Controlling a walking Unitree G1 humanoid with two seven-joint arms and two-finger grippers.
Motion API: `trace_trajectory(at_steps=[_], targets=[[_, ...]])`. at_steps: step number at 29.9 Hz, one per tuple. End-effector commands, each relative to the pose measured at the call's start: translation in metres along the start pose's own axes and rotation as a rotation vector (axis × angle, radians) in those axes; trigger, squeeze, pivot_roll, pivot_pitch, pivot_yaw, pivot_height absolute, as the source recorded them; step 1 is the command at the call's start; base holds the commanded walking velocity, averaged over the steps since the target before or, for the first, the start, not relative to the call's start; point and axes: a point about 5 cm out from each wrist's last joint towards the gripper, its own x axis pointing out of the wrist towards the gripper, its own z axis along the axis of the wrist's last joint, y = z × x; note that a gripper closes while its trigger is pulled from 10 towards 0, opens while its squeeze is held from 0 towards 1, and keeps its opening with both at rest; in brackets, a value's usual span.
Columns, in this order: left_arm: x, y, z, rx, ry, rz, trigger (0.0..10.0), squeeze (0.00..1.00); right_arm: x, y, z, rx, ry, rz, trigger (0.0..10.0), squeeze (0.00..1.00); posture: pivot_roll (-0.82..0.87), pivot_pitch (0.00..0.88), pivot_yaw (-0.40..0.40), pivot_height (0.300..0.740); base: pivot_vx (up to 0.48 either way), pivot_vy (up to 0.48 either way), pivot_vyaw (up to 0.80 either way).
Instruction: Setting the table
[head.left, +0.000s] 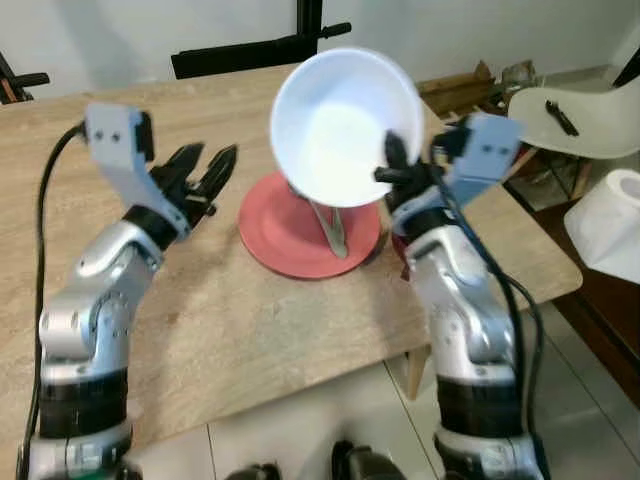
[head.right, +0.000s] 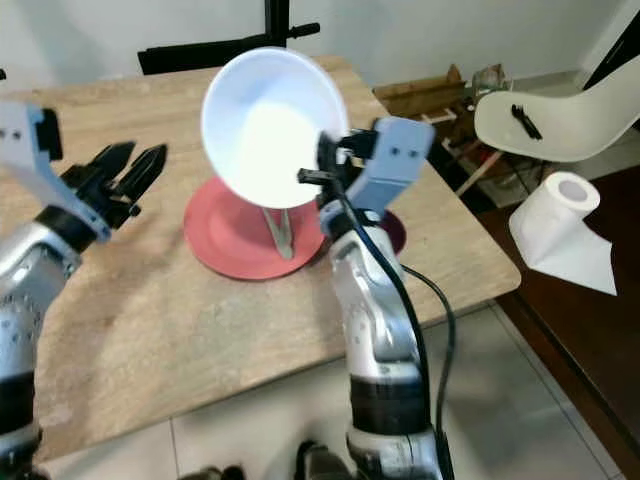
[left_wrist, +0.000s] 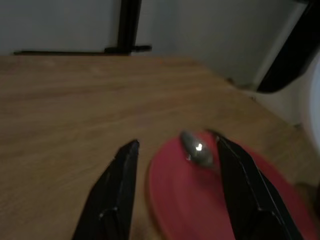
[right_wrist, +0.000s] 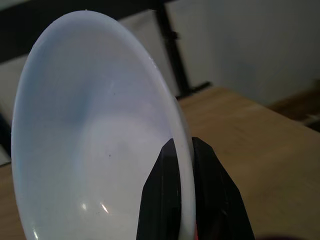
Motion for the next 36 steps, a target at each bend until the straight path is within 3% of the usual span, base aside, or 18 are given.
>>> trace_trajectory(at_steps=[1,2,4,10,13,23,36], targets=[[-0.008,-0.008,0.001,0.067,0.009,-0.02,10.0,0.0,-0.011,-0.018,0.0,-0.021,-0.016,-0.096,10.0,0.0,-0.09,0.106,0.047,0.74,0.0,0.0,0.0],[-0.008,-0.008,0.001,0.067,0.009,-0.02,10.0,0.0,-0.011,-0.018,0.0,-0.021,-0.016,-0.096,10.0,0.0,-0.09,0.106,0.047,0.74,0.0,0.0,0.0],[-0.012,-0.013,-0.013,0.149,0.062,-0.044,10.0,0.0,-0.017,-0.029,0.001,-0.025,-0.035,-0.142,10.0,0.0,-0.09,0.103,0.047,0.74,0.0,0.0,0.0],[-0.023,-0.02,-0.04,0.174,0.127,0.003,10.0,0.0,-0.027,-0.037,0.005,-0.07,-0.048,-0.204,10.0,0.0,-0.1,0.098,0.052,0.74,0.0,0.0,0.0],[-0.022,-0.022,-0.043,0.226,0.119,0.041,10.0,0.0,-0.031,-0.038,0.0,-0.102,-0.028,-0.198,10.0,0.0,-0.1,0.094,0.047,0.74,0.0,0.0,0.0],[-0.02,-0.021,-0.045,0.254,0.11,0.07,10.0,0.0,-0.03,-0.038,-0.004,-0.128,-0.015,-0.183,10.0,0.0,-0.1,0.094,0.048,0.74,0.0,0.0,0.0],[-0.019,-0.023,-0.044,0.268,0.097,0.066,10.0,0.0,-0.031,-0.037,-0.008,-0.13,-0.001,-0.179,10.0,0.0,-0.1,0.096,0.05,0.74,-0.325,0.0,0.0]])
